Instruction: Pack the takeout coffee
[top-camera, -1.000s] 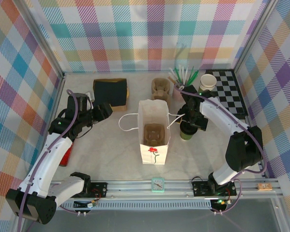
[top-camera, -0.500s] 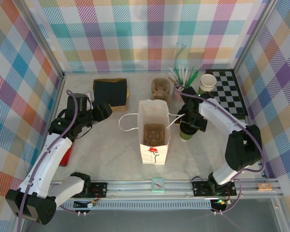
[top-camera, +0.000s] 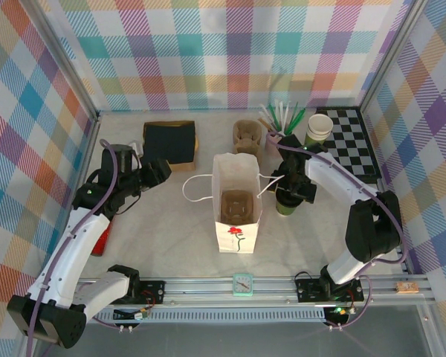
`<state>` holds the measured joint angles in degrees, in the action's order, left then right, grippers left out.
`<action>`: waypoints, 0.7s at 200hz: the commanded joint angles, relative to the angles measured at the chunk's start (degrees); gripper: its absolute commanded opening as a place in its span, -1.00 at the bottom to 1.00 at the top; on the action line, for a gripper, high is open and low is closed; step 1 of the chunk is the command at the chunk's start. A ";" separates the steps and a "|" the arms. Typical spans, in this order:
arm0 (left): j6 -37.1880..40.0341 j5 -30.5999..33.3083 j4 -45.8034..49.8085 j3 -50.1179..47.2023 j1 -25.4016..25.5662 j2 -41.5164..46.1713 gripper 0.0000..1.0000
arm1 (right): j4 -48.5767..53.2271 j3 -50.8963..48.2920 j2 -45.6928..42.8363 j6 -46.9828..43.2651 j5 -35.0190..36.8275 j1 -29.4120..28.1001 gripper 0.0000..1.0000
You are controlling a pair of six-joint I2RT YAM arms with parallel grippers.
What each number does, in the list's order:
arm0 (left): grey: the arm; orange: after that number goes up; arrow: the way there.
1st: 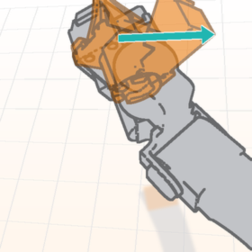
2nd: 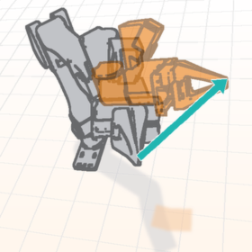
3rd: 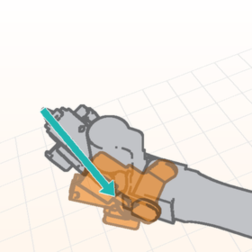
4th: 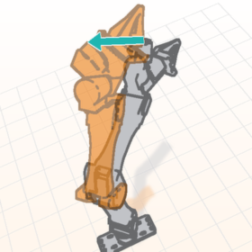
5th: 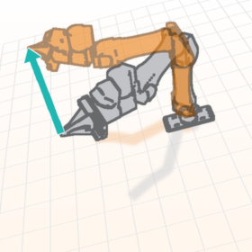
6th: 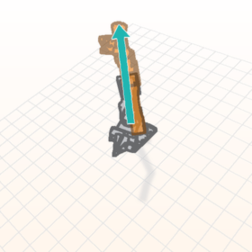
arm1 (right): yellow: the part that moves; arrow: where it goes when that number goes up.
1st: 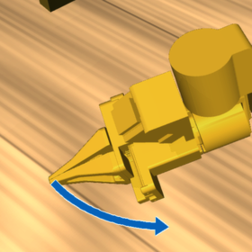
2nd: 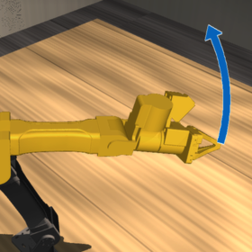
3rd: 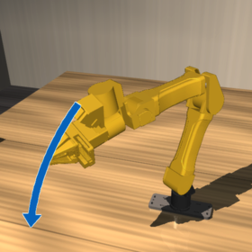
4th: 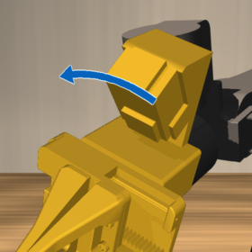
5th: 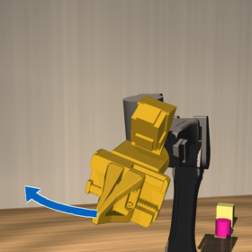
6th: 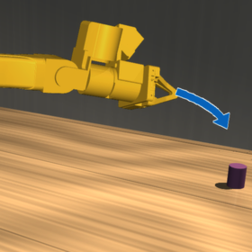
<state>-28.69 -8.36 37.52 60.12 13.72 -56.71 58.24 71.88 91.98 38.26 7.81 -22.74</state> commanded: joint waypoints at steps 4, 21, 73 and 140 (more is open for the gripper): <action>1.01 0.63 1.34 0.18 -0.35 1.07 0.31 | -0.24 -0.94 0.80 -0.60 -0.87 -0.11 0.98; 1.06 0.71 1.25 0.18 -0.36 1.01 0.31 | -0.14 -1.11 0.83 -0.59 -0.78 -0.11 0.98; 1.00 0.80 1.25 0.10 -0.36 0.81 0.32 | -0.94 -2.27 0.99 -0.14 -0.87 -0.11 0.98; 0.91 0.98 1.24 0.18 -0.36 0.90 0.32 | -1.39 -1.85 1.72 -0.85 -0.89 -0.11 1.00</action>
<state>-28.69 -7.86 37.56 60.12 13.72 -56.71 56.77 70.00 92.31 38.13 7.44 -22.74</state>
